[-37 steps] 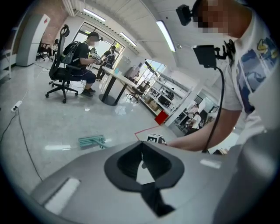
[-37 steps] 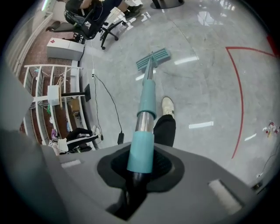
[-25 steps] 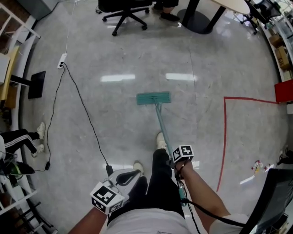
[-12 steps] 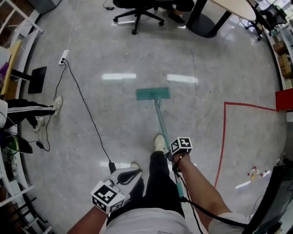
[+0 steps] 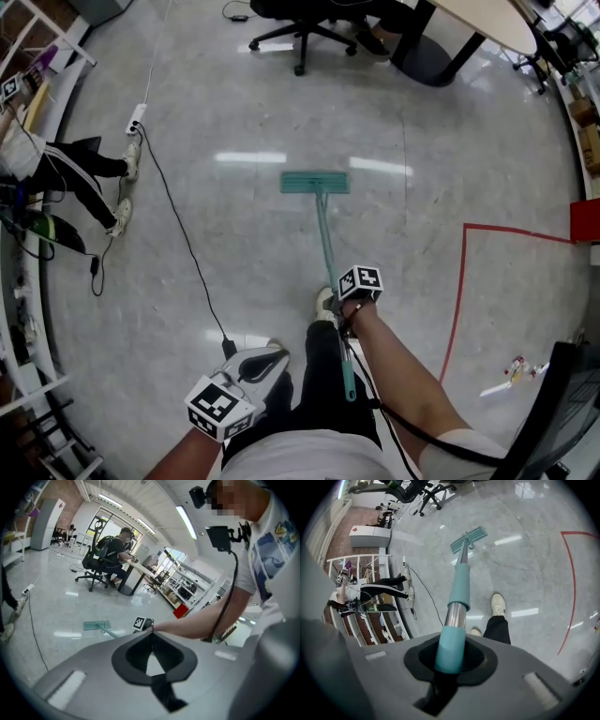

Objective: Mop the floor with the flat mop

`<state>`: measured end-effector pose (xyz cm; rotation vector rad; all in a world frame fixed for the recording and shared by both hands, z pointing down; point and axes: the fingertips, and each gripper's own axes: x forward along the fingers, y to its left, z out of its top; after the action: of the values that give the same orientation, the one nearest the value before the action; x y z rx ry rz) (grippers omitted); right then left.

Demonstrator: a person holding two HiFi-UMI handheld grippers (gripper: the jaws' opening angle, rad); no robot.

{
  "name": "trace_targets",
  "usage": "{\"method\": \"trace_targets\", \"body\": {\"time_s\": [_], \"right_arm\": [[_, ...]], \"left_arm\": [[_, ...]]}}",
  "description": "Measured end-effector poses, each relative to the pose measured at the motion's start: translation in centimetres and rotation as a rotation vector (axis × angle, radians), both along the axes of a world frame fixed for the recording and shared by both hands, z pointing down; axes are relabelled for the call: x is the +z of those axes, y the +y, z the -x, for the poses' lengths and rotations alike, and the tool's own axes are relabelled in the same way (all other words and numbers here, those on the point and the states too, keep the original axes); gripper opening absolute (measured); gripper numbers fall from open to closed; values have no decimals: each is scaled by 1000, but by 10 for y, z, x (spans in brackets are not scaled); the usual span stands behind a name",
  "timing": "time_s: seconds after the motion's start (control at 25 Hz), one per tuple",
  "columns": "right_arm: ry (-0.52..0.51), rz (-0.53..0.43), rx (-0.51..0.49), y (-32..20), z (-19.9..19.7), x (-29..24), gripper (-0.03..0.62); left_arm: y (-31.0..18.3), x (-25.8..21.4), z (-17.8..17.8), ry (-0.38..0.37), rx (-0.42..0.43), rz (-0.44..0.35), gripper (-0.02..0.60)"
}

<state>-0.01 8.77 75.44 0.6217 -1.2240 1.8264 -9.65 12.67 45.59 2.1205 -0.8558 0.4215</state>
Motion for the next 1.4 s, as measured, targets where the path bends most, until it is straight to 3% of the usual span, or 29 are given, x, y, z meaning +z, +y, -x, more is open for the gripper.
{"method": "trace_targets", "body": {"time_s": [0.28, 0.8, 1.4], "right_arm": [[-5, -21, 7, -53, 23, 3, 57], [13, -49, -38, -150, 17, 14, 57], [-29, -58, -28, -207, 17, 16, 57]], "left_arm": [[-13, -5, 1, -7, -52, 9, 5], [-44, -5, -2, -25, -169, 38, 5], [-58, -5, -8, -37, -181, 38, 5]]}}
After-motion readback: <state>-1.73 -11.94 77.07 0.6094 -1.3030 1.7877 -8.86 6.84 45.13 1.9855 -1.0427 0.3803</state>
